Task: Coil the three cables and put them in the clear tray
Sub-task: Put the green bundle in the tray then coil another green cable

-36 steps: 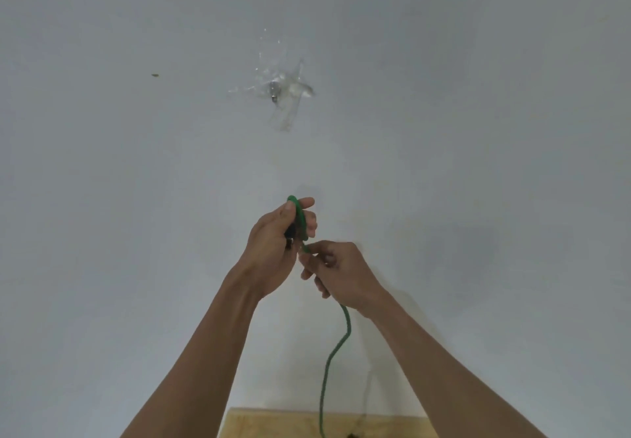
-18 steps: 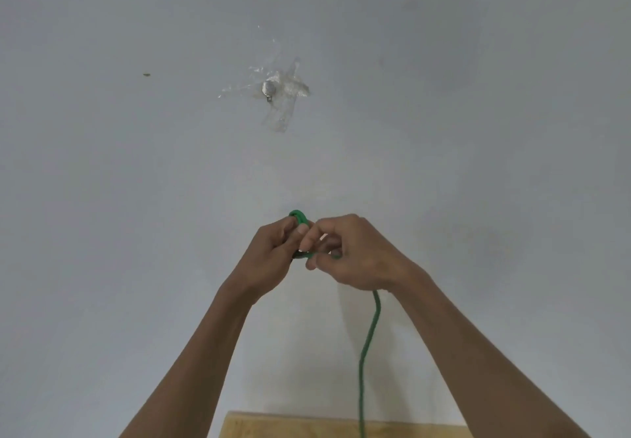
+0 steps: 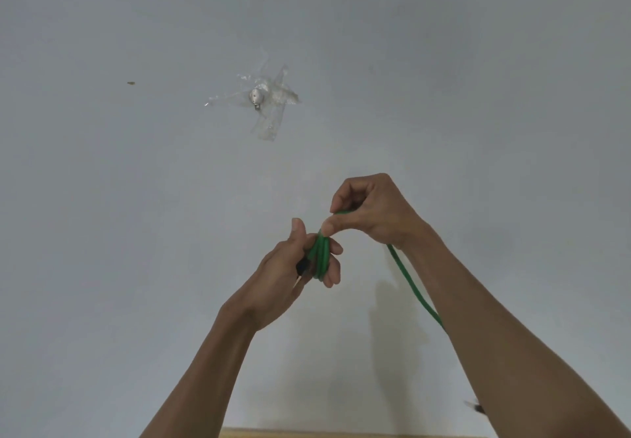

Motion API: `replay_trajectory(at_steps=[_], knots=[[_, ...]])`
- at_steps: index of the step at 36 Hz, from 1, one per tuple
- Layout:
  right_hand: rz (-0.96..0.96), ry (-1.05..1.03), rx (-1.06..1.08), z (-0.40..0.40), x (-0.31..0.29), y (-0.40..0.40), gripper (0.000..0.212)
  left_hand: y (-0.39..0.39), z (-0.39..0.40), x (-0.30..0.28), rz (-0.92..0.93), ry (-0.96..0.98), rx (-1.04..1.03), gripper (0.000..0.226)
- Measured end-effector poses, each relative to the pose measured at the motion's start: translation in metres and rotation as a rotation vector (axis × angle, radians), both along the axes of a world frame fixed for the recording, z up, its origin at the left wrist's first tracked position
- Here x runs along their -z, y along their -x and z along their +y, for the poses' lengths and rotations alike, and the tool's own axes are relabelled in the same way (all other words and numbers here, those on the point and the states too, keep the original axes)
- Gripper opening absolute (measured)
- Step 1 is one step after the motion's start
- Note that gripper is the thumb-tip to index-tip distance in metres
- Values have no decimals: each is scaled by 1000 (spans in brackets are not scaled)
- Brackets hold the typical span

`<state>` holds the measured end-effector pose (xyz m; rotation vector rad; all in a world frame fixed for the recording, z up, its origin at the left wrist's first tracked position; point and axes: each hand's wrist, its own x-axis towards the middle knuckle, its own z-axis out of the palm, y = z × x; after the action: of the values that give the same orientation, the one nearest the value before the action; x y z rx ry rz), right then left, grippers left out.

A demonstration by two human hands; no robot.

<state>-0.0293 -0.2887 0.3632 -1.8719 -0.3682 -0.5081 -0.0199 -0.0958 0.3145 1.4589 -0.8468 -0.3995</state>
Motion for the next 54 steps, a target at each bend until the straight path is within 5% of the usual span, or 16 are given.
replay_trajectory(at_steps=[12,21,23,26,32,42,50,54], knots=[[-2,-130,-129,-9,9,-7,22,1,-9,-6,59,-19,38,78],[167,-450,-311,3,59,-10,47,3,-20,-8,135,151,128,80],[199,-413,-247,9,68,-8,23,0,-21,-10,140,191,133,80],[288,-380,-140,16,79,-1,44,-2,-22,-15,105,213,123,75],[314,-163,-106,16,88,10,23,-21,-20,-18,18,221,-20,68],[118,319,82,6,47,22,17,-41,-14,-8,-69,22,-167,72],[14,398,-11,4,3,23,11,-33,-15,-4,-254,-186,-109,90],[-66,334,70,-4,-6,14,19,-29,-17,0,-203,-210,-84,89]])
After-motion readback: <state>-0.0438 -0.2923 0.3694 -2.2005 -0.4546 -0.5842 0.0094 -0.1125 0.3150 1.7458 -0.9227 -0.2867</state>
